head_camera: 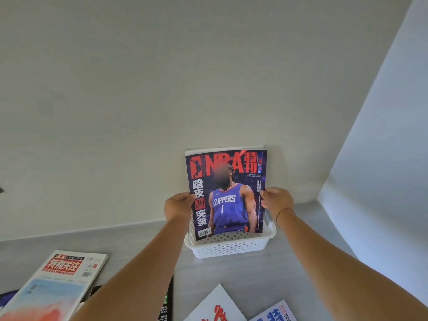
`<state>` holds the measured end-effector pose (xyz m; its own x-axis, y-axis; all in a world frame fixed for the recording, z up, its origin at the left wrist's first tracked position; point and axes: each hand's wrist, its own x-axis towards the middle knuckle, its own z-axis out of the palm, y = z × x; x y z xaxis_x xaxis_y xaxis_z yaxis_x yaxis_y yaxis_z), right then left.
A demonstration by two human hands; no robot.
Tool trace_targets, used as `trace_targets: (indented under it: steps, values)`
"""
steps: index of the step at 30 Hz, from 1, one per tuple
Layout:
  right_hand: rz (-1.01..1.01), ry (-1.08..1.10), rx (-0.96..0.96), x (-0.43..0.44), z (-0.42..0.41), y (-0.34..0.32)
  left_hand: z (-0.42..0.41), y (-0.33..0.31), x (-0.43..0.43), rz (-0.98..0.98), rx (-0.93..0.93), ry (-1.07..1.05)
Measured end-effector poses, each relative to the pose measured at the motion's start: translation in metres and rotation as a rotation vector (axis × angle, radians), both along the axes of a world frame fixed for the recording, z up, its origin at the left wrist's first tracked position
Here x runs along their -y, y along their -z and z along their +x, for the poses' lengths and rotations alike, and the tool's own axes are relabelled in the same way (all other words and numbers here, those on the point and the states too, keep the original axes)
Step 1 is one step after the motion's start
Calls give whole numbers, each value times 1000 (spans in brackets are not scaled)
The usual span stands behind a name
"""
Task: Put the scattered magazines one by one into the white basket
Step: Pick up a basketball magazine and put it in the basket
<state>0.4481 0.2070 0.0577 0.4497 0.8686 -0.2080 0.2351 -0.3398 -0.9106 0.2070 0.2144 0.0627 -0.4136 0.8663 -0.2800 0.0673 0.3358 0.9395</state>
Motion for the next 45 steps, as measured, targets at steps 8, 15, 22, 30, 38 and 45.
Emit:
trace_targets:
  steps: [8,15,22,30,38,45]
  values:
    - [19,5,48,-12,-1,-2,0,4,-15,-15,73,-92]
    - [45,-37,66,-23,-5,-1,-6,7,-27,-37,22,-20]
    - [74,-135,204,-18,-15,4,-4,-2,-12,-8,-19,88]
    - [115,-10,301,91,-17,37,-1,42,104,-11,-76,-18]
    - [-273,-129,259,225,0,92,-1,95,233,-322,-14,-81]
    - [-465,-170,432,274,15,86,18,100,292,-453,101,-43]
